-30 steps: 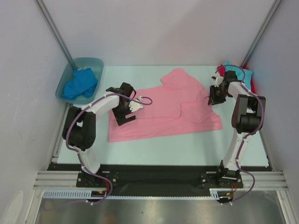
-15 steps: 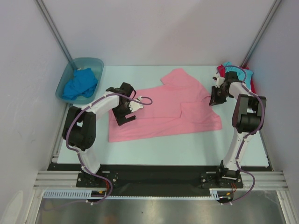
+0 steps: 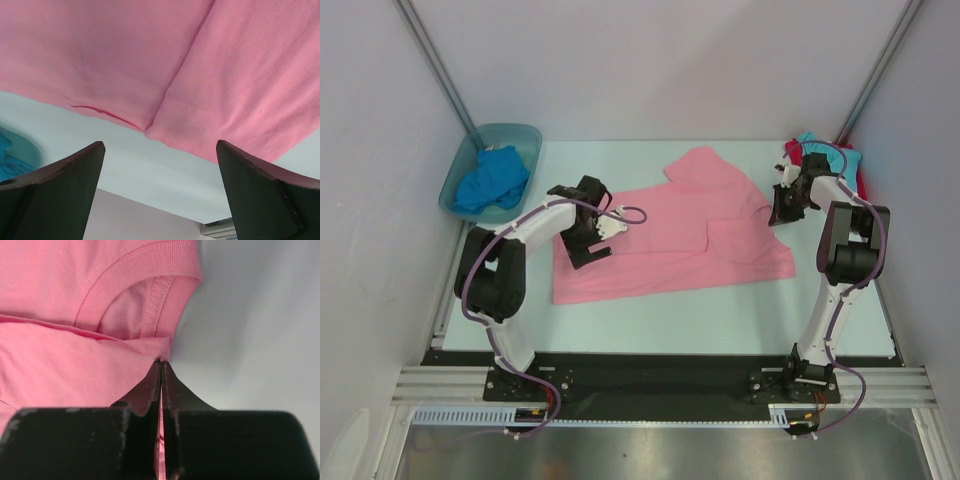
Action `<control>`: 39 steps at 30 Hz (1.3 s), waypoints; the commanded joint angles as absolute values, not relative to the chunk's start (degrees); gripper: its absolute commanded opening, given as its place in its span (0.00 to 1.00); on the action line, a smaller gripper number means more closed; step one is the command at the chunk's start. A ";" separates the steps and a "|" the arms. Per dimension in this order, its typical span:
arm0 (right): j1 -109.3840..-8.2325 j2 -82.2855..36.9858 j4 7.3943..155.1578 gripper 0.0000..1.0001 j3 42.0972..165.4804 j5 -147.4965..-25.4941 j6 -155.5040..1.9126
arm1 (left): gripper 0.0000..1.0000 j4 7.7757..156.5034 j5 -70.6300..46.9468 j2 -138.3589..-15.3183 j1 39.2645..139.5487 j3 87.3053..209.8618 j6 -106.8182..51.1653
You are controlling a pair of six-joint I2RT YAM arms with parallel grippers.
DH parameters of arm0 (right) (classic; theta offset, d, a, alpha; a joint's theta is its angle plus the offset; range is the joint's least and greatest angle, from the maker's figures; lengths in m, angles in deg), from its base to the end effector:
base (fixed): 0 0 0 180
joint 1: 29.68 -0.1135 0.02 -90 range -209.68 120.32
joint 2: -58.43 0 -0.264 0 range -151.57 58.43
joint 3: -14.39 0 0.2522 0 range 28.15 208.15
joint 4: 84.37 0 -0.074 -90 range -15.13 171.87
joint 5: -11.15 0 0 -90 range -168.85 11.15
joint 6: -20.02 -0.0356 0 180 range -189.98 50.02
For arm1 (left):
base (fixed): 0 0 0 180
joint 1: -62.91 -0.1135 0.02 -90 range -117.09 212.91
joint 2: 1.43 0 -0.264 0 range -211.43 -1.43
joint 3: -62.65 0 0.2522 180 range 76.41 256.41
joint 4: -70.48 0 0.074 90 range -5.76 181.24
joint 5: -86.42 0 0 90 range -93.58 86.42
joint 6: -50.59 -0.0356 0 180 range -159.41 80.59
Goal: Fold and stack the t-shirts
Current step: Fold the tshirt
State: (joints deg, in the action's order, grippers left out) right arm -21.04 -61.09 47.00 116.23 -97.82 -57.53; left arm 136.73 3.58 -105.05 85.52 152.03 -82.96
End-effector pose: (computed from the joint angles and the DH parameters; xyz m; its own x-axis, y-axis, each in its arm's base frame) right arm 0.4304 -0.0537 0.1680 -0.8868 -0.0715 -0.4565 -0.1825 0.9618 0.2041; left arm 0.3199 -0.1284 0.2002 -0.4102 0.9113 -0.0351 0.8900 0.4083 0.2029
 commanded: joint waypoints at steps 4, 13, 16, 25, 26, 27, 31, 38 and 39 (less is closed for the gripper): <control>-21.77 -58.29 47.94 0.00 116.84 -98.19 -57.68 | 1.00 137.15 3.28 -105.49 86.02 155.08 -83.53; -24.76 -55.83 48.12 0.00 116.92 -96.52 -56.80 | 1.00 137.15 2.92 -106.11 86.20 155.34 -83.26; -25.11 -55.74 48.30 0.00 117.19 -95.99 -56.71 | 1.00 137.24 2.84 -106.02 86.29 155.43 -83.18; -25.20 -55.74 49.97 0.00 117.10 -93.36 -57.32 | 1.00 137.15 2.57 -105.67 86.37 154.90 -83.00; -25.11 -55.74 50.05 0.00 117.19 -93.36 -57.32 | 1.00 137.15 2.57 -105.76 86.37 154.81 -82.91; -25.29 -55.91 50.23 0.00 117.19 -93.10 -57.32 | 1.00 137.15 2.66 -105.76 86.37 154.73 -82.82; -25.37 -55.74 51.46 0.00 117.19 -92.92 -57.50 | 1.00 137.15 2.57 -105.67 86.37 154.64 -82.91; -25.99 -56.70 52.25 0.00 119.12 -92.31 -57.24 | 1.00 137.15 2.57 -105.93 86.46 154.99 -82.91; -26.08 -56.88 52.34 0.00 119.73 -92.21 -57.24 | 1.00 137.15 2.66 -105.93 86.46 155.08 -82.91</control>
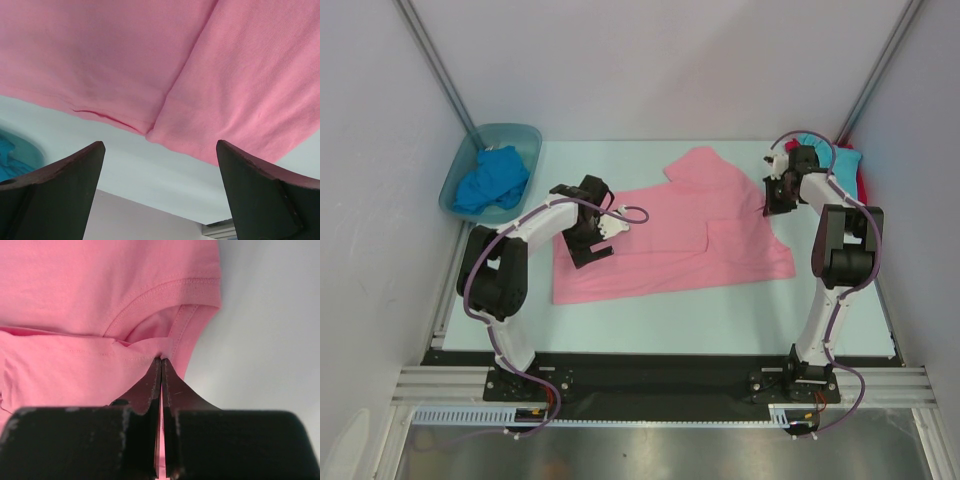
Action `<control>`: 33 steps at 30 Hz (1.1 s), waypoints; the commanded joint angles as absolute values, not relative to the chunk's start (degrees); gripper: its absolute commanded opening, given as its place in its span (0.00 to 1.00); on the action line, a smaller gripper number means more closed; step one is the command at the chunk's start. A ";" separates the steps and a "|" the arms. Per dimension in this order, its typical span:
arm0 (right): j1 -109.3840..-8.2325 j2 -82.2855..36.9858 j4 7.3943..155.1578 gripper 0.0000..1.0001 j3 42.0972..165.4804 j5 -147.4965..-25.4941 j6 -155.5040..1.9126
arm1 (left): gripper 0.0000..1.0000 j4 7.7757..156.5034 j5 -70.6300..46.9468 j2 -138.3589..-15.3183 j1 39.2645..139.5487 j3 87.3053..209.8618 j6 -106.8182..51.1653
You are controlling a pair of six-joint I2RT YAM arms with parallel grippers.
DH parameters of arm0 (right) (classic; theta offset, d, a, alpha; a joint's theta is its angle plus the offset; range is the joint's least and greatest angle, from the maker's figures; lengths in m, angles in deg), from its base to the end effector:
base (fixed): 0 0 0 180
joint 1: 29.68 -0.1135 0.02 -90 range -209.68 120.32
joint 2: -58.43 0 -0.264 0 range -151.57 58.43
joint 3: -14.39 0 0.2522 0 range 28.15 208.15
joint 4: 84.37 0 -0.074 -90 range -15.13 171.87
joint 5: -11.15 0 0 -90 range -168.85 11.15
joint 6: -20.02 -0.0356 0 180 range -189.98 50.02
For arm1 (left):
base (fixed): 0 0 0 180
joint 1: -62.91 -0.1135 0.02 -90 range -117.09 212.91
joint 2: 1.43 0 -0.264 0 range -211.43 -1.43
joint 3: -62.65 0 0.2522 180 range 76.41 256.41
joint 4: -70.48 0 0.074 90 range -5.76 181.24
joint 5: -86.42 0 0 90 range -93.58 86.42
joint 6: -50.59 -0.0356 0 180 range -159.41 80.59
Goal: Fold and stack the t-shirts
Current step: Fold the tshirt
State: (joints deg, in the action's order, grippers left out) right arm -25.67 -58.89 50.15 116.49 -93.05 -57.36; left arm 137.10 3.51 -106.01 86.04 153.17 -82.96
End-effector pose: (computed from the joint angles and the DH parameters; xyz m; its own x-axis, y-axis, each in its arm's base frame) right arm 0.4372 -0.0219 0.1872 -0.8376 -0.1536 -0.5243 -0.2408 0.9652 0.1018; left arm 0.3225 -0.1330 0.1998 -0.4018 0.9151 -0.0335 0.8944 0.4000 0.1999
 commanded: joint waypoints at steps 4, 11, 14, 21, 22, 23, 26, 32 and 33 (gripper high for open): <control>-26.08 -57.67 52.34 0.00 120.61 -92.13 -57.06 | 1.00 137.15 2.57 -106.11 86.46 155.08 -82.74; -26.69 -59.69 51.64 0.00 122.37 -91.95 -56.97 | 1.00 137.15 2.84 -106.29 86.55 155.25 -82.82; -27.04 -60.39 51.03 0.08 122.37 -91.51 -56.27 | 1.00 137.24 3.10 -106.37 86.55 155.60 -83.00; -28.01 -59.87 50.23 0.53 121.76 -89.14 -55.48 | 1.00 137.50 2.84 -106.72 86.55 156.04 -82.91; -28.10 -59.70 50.32 0.54 121.67 -88.88 -55.48 | 1.00 137.50 2.84 -106.81 86.55 156.13 -82.82; -28.10 -59.09 50.41 0.54 121.67 -88.70 -55.65 | 1.00 137.51 2.75 -106.73 86.55 156.13 -82.82; -28.71 -57.16 51.19 0.54 121.23 -88.35 -55.74 | 1.00 137.51 2.83 -106.81 86.64 156.13 -82.91; -32.83 -52.05 54.19 0.54 119.91 -86.68 -54.78 | 1.00 137.68 2.84 -107.08 86.81 156.66 -82.91; -33.45 -51.18 54.19 0.53 120.09 -86.76 -54.52 | 1.00 137.59 2.75 -107.08 86.73 156.66 -82.82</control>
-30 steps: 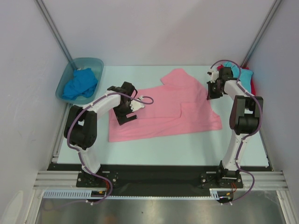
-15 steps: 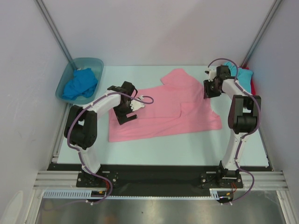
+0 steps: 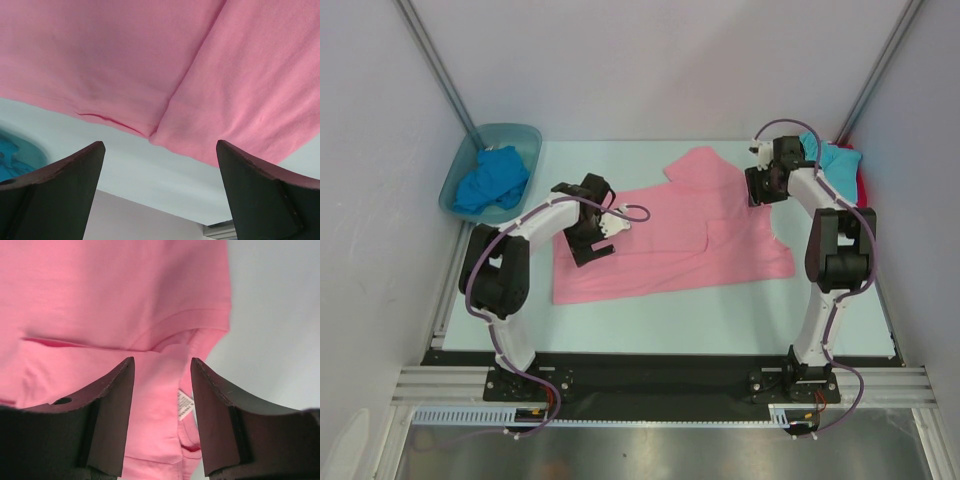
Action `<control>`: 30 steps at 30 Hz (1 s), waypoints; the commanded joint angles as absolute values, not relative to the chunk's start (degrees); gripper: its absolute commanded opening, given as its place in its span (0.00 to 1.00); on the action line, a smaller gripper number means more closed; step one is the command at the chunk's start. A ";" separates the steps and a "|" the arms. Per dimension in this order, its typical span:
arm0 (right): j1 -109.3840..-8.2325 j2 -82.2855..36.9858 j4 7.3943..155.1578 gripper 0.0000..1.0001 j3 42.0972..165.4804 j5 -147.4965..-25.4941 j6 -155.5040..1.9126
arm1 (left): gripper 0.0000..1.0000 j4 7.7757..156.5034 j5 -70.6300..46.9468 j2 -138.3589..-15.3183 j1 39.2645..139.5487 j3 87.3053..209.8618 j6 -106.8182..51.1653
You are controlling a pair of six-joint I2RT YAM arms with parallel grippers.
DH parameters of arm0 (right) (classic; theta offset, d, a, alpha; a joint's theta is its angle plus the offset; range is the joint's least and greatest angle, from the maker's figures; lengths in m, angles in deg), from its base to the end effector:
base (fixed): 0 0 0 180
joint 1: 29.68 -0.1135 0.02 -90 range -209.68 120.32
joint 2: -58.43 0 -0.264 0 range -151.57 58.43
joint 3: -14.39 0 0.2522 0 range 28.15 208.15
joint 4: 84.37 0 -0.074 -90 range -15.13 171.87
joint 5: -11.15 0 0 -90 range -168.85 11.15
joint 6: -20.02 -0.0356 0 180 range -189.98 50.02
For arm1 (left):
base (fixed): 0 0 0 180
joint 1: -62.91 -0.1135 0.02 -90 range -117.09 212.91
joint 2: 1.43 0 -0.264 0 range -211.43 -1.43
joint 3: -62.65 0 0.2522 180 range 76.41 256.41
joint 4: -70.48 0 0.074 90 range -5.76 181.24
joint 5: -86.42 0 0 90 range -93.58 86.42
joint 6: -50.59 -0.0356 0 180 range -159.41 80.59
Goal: Fold and stack the t-shirts
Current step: Fold the tshirt
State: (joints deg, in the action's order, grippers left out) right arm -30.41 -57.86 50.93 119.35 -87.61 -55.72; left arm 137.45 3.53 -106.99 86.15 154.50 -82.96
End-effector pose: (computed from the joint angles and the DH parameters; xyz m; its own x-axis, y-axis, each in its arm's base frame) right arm 0.4451 0.0111 0.2101 -0.7797 -0.2534 -0.5727 -0.2989 0.9542 -0.0152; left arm 0.3266 -0.1355 0.2002 -0.4001 0.9159 -0.0332 0.8952 0.3983 0.2001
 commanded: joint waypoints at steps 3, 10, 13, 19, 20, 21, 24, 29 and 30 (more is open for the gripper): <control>-35.56 -50.56 53.84 0.52 120.88 -86.68 -53.90 | 1.00 137.51 2.75 -107.08 86.90 156.57 -82.74; -38.99 -53.27 49.89 0.48 122.46 -88.26 -53.55 | 1.00 137.59 2.92 -106.64 86.90 156.39 -82.74; -40.58 -54.68 49.00 0.46 121.50 -87.99 -53.19 | 1.00 137.59 2.75 -106.46 86.99 156.48 -82.74; -43.21 -56.44 48.82 0.42 119.48 -88.79 -53.28 | 1.00 137.42 2.66 -105.94 86.99 155.78 -82.74; -43.56 -56.62 48.74 0.42 119.39 -88.79 -53.28 | 1.00 137.42 2.57 -105.85 86.99 155.43 -82.74; -43.92 -56.79 48.56 0.42 119.39 -88.70 -53.19 | 1.00 137.33 2.57 -105.85 86.99 155.34 -82.74; -45.32 -57.32 48.03 0.41 119.74 -88.70 -52.84 | 1.00 137.24 2.57 -105.76 86.99 155.25 -82.65; -46.82 -57.58 47.68 0.44 119.74 -88.26 -52.49 | 1.00 137.15 2.48 -105.58 86.99 155.17 -82.56; -47.08 -57.76 47.68 0.44 119.74 -88.17 -52.40 | 1.00 137.15 2.57 -105.41 86.99 155.08 -82.65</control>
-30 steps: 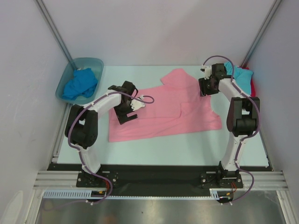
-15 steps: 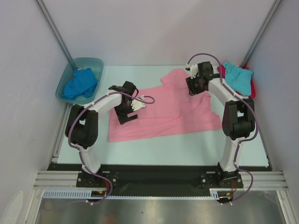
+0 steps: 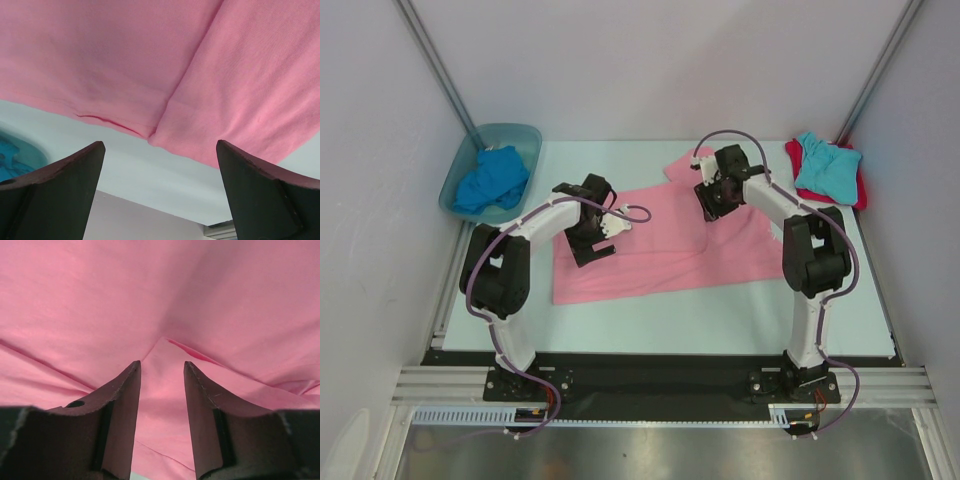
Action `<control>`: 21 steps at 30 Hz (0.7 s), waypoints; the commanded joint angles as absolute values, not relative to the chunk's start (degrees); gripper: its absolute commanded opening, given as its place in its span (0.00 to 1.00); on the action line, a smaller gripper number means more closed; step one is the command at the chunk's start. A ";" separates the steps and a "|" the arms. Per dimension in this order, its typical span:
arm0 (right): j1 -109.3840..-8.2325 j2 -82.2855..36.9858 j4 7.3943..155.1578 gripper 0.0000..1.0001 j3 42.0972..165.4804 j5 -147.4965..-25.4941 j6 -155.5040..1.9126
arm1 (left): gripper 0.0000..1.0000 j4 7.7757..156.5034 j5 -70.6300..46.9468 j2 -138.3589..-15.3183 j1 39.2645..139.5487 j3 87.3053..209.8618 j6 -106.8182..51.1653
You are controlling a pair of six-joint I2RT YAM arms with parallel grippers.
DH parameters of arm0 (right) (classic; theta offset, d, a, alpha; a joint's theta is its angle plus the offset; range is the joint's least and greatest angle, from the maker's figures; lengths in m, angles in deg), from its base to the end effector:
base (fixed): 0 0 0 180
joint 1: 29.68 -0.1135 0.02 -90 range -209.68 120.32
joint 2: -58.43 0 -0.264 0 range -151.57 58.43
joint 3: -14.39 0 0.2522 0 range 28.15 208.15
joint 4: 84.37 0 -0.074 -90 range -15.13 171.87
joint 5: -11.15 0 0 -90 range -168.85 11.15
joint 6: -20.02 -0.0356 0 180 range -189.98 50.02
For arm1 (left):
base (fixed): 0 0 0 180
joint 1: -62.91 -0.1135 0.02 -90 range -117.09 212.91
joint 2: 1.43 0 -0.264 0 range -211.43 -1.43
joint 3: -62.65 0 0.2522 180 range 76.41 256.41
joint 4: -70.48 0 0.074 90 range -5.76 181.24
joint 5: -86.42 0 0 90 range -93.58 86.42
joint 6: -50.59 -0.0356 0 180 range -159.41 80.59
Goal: Fold and stack the t-shirts
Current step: Fold the tshirt
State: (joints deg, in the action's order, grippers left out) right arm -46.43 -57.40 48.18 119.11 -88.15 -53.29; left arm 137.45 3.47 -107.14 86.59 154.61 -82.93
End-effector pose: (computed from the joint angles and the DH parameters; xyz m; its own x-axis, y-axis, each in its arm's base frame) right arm 0.4191 0.1321 0.2094 -0.6777 -0.4999 -0.5392 -0.5844 0.8113 -0.0177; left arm 0.3260 -0.1382 0.1998 -0.3934 0.9188 -0.0335 0.8983 0.3919 0.1989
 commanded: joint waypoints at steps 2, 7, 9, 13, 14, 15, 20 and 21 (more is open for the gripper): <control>-47.26 -58.02 47.42 0.46 119.47 -87.82 -52.23 | 1.00 136.98 2.48 -105.23 86.99 154.64 -82.74; -47.26 -58.81 47.86 0.46 118.42 -87.03 -51.79 | 1.00 136.63 1.96 -104.88 86.99 154.11 -82.47; -47.26 -59.08 48.21 0.45 118.07 -86.68 -51.61 | 1.00 136.63 1.96 -104.88 87.08 154.11 -82.47; -47.26 -59.87 48.56 0.45 117.80 -86.50 -51.61 | 1.00 136.63 1.87 -104.70 87.08 154.28 -82.56; -47.26 -60.04 48.91 0.45 117.72 -86.50 -51.61 | 1.00 136.63 1.87 -104.70 87.16 154.29 -82.65; -47.43 -60.22 49.09 0.45 117.80 -86.50 -51.70 | 1.00 136.63 1.87 -104.70 87.16 154.37 -82.56; -47.52 -60.92 48.91 0.44 118.94 -86.33 -51.79 | 1.00 136.63 1.96 -104.79 87.16 154.37 -82.74; -47.52 -60.66 48.91 0.45 119.03 -86.33 -51.79 | 1.00 136.63 1.87 -104.79 87.25 154.37 -82.65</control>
State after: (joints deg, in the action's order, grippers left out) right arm -47.22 -60.44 47.89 117.74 -86.78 -52.16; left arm 137.24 3.12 -107.08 86.70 154.10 -82.93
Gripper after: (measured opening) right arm 0.446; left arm 0.996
